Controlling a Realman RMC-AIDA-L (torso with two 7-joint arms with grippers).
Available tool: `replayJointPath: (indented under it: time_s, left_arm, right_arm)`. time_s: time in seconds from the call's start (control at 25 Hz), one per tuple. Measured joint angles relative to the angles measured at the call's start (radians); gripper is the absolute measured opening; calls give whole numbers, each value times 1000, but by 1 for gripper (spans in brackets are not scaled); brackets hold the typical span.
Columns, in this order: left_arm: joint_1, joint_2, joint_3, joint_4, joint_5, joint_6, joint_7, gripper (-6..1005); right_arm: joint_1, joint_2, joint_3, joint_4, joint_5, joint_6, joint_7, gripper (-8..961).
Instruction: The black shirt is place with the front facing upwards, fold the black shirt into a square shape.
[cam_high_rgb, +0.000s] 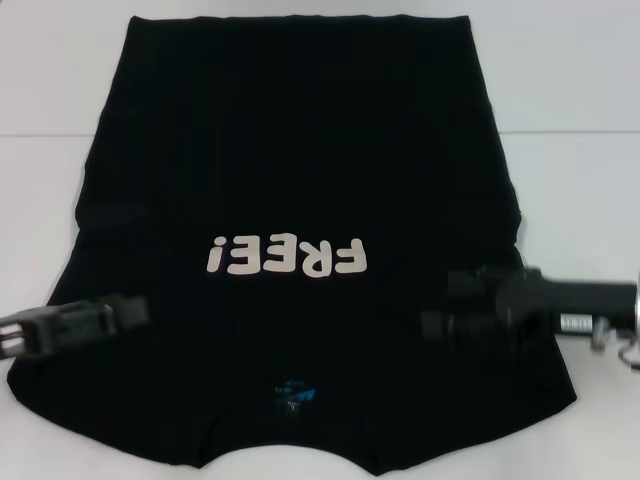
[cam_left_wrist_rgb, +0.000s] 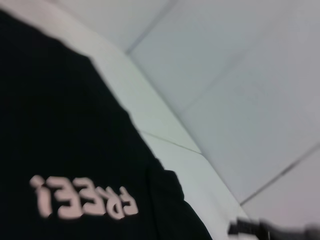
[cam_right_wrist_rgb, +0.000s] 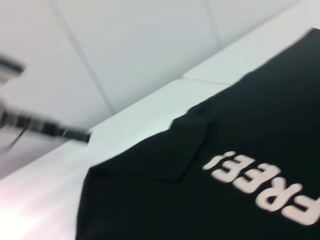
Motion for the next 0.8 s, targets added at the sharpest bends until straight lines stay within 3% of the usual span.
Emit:
replayJointPath:
  time_s: [0.08,0.12,0.16,0.32,0.52,0.8]
  left_arm:
    - [2,35,-6,-2,5,4,-133,812]
    - [2,35,-6,-2,5,4,-133,812]
    - [9,66,-7,3,6,8,-245,811]
    - [30,98,-11,37,51,-21,-456,807]
    - [28,117,-12,55,174,-84,-622,803]
    - [-26,111,-1,71,371,-167,-684,797]
  right_arm:
    - [-10,-1,2,28,5,-5,-71,783]
    - [-16,-1,3,48,8,-7,-120,806]
    - [-21,-1,5,69,11,-6,-173,834]
    - [-27,1,6,138,13,25,-314,948]
    - [-22,2,6,175,15,73,-386,945]
    - [-20,4,5,179,20,76,-397,941]
